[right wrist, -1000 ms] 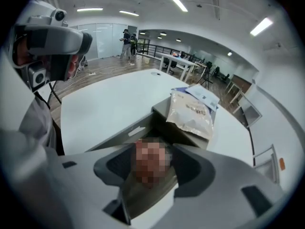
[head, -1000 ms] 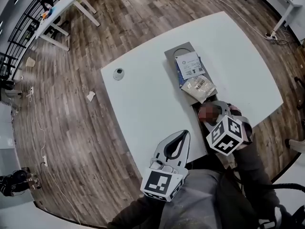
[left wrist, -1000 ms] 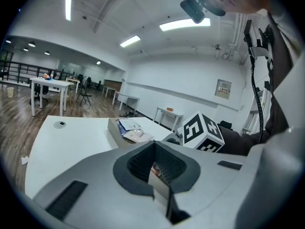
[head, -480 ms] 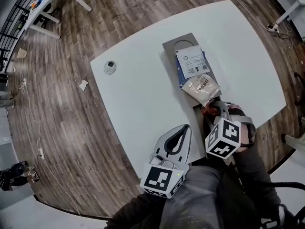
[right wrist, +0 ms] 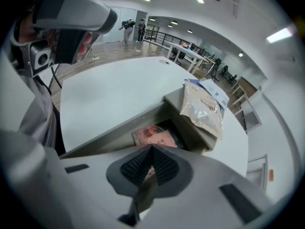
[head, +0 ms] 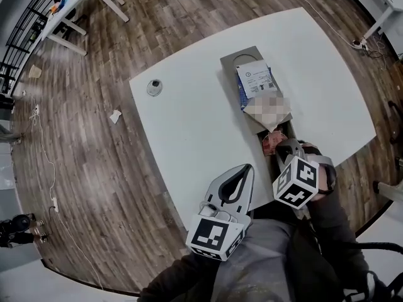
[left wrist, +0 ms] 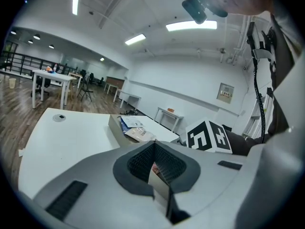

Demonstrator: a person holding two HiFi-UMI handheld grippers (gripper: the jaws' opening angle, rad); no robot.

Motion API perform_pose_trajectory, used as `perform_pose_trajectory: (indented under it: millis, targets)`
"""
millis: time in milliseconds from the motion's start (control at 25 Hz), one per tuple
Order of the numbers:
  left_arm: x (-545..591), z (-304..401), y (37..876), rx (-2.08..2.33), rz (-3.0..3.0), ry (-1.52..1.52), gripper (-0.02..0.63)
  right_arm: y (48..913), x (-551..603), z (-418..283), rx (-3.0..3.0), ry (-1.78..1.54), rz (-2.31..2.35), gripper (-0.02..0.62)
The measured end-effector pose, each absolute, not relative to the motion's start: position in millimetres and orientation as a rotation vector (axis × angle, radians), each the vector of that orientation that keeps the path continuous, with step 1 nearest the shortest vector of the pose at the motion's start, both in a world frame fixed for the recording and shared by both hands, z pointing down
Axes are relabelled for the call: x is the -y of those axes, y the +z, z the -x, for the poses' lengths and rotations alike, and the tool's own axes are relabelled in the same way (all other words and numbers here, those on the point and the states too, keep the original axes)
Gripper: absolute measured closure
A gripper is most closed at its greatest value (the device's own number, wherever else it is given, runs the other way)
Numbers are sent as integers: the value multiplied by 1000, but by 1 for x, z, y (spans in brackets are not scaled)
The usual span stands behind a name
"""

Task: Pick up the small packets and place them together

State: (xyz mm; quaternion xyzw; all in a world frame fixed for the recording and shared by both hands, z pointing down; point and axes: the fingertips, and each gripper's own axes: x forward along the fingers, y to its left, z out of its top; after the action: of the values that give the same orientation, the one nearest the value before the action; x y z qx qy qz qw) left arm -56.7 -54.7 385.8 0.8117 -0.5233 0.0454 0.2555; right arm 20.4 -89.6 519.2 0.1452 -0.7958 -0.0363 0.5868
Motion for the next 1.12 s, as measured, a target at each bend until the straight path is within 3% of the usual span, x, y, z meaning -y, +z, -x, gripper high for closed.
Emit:
perform_pose_trajectory:
  millis: [280,440,600,880,1120]
  targets:
    - [25,46,368,1414,-2273,105,603,498,66,-27,1916,-103,-412,582]
    - [20,47,364,1425,-2283,101,603,502,67,-17,1955,-55,-395,389]
    - [24,57,364,1456,-2247,103,603,509,84,-10,1938,-10,-369,310]
    - [44,72,382,1483,-2172,98,603,532,91,-7,1843,54,-223,295]
    - [53,70,392,1459,-2141,104,603,532,97,-11,1814,-24,-187,423]
